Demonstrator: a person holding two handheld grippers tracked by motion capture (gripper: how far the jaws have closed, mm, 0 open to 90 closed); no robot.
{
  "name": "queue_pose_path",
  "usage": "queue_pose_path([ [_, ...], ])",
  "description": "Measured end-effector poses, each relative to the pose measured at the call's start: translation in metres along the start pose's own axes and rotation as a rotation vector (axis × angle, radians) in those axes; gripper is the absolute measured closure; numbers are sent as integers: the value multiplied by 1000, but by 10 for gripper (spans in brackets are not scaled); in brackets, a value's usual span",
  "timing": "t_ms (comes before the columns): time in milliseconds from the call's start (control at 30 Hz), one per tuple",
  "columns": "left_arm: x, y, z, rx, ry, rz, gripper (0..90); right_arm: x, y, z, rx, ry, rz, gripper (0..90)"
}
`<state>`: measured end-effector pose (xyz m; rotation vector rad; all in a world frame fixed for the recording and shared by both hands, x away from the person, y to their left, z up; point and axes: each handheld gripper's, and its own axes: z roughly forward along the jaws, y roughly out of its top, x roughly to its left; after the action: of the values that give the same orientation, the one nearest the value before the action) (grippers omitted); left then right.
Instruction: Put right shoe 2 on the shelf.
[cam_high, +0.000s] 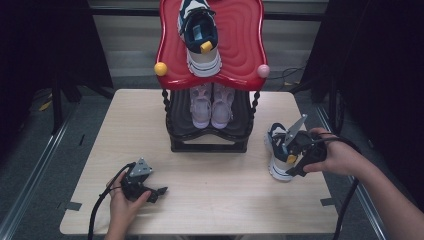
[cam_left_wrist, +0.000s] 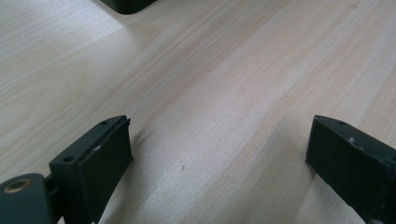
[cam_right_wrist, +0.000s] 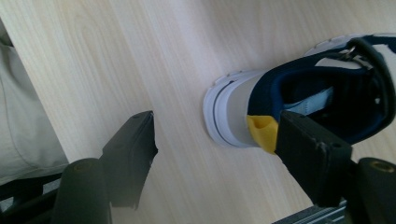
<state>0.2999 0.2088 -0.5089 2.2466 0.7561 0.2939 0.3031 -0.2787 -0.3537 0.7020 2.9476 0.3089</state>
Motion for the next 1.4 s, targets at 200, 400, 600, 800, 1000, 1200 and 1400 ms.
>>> queue_pose_path([
  [200,0,0,0,0,0,0,64,-11,2,3,-1,-6,-6,301],
  [400,0,0,0,1,1,-2,63,-20,7,9,12,-15,-17,307],
  [600,0,0,0,0,0,0,63,-26,12,18,37,-13,-21,313],
  [800,0,0,0,0,0,0,63,-34,12,28,69,-17,-50,330],
  [1000,0,0,0,0,0,0,63,-38,10,44,105,11,-65,358],
  [1200,0,0,0,0,0,0,63,-41,4,56,131,29,-77,417],
  [1400,0,0,0,0,0,-1,63,-45,-1,63,133,25,-88,448],
])
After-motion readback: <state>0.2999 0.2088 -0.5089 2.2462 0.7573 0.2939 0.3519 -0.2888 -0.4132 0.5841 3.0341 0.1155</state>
